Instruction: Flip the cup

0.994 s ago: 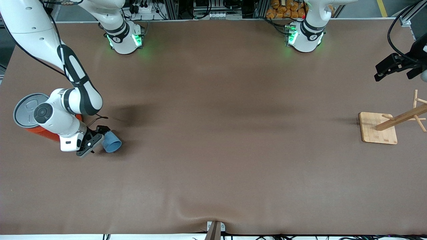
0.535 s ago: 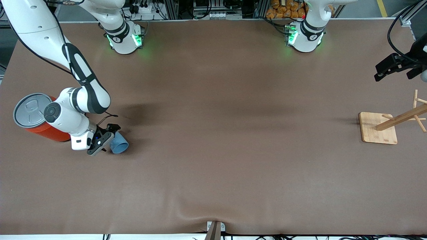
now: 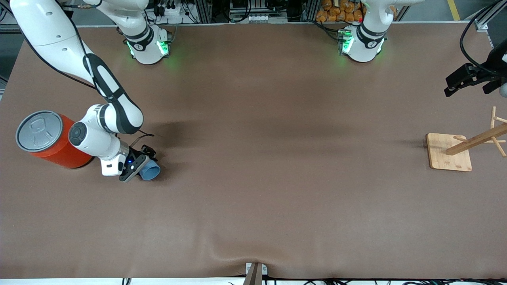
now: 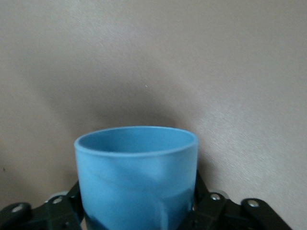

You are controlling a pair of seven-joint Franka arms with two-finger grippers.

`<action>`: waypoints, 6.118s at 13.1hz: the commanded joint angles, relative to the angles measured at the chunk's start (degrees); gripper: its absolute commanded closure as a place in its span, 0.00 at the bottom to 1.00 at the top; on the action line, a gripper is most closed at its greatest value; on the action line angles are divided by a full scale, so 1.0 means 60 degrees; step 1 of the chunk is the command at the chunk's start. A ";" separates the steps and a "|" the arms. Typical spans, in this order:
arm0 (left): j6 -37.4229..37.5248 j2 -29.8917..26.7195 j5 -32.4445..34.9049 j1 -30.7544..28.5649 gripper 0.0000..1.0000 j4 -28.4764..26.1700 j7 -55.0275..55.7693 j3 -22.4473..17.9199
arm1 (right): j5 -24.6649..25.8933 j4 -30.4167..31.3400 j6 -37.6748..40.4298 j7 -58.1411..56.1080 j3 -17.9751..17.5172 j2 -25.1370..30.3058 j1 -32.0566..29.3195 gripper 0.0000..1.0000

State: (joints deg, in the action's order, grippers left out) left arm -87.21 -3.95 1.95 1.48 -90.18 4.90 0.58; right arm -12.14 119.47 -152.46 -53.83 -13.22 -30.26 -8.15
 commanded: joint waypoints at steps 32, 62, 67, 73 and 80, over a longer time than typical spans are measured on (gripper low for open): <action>-0.0157 -0.0074 0.0158 -0.0246 0.00 0.0059 -0.0407 0.0065 | -0.0028 -0.4048 0.0749 0.1923 0.2130 -0.0659 0.7234 0.00; -0.7013 0.8875 -0.8232 0.3767 0.00 0.2095 -0.4011 0.0797 | 0.0235 -0.5102 1.1200 0.6554 0.8476 0.4003 0.6840 0.00; -0.7013 0.9140 -0.8939 0.4236 0.19 0.1978 -0.3923 0.0782 | 0.0849 -0.5073 1.1610 0.7095 0.4890 0.4456 0.3663 0.00; -0.6998 0.9140 -0.8910 0.4236 0.91 0.1978 -0.3835 0.0782 | 0.1114 -0.5014 1.2005 0.7519 0.2306 0.5058 0.1255 0.00; -0.6062 0.7971 -0.8545 0.3725 1.00 0.2021 -0.2871 0.0665 | 0.1613 -0.5102 1.2226 0.7946 0.2378 0.5292 0.1299 0.00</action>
State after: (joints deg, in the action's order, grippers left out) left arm -126.44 48.10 -50.91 25.42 -76.90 -15.45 4.89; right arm -3.22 88.85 -79.70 -7.06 1.47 0.64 0.86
